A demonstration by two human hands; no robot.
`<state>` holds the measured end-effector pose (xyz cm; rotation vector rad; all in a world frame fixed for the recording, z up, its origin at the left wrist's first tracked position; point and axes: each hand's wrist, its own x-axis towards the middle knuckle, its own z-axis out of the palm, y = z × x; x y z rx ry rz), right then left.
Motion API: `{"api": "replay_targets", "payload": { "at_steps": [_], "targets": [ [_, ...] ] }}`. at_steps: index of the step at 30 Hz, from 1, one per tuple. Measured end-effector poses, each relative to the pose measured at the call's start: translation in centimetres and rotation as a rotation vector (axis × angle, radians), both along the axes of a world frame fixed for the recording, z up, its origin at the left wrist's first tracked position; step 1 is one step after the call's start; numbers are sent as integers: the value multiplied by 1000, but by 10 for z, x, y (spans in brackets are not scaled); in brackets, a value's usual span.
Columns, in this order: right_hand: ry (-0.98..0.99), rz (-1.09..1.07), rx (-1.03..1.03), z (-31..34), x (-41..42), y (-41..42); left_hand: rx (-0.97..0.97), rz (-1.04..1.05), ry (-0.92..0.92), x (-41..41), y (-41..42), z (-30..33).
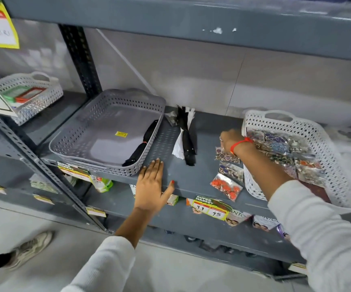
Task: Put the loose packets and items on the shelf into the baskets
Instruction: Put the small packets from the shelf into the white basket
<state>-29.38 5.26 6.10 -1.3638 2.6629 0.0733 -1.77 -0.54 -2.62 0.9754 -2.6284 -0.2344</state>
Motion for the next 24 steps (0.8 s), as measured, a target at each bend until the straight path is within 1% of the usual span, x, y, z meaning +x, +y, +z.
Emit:
{"api": "replay_targets", "payload": {
  "at_steps": [3,5,7,10,13,15,18,20,24],
  "targets": [
    [3,2,-23,-3,4,-1,4,5,-27,-1,-1,2],
    [-17,-19,-78,1,5,-7,18,16,-30,-4,-3,3],
    [-70,-32,-172,9,6,-20,34,19,-2,-10,-4,6],
    [-161,-14,-368,24,11,-48,44,8,18,-26,-10,11],
    [-250,5,-515,34,24,-75,80,3,-35,-38,-17,7],
    [-325,-14,-561,37,35,-96,105,-5,-65,-40,-20,2],
    [-397,-40,-533,30,46,-130,96,2,-53,-40,-20,0],
    [-399,-43,-474,23,53,-150,92,0,-51,-40,-21,-1],
    [-268,7,-388,12,61,-174,117,-15,-37,-39,-21,0]
  ]
}}
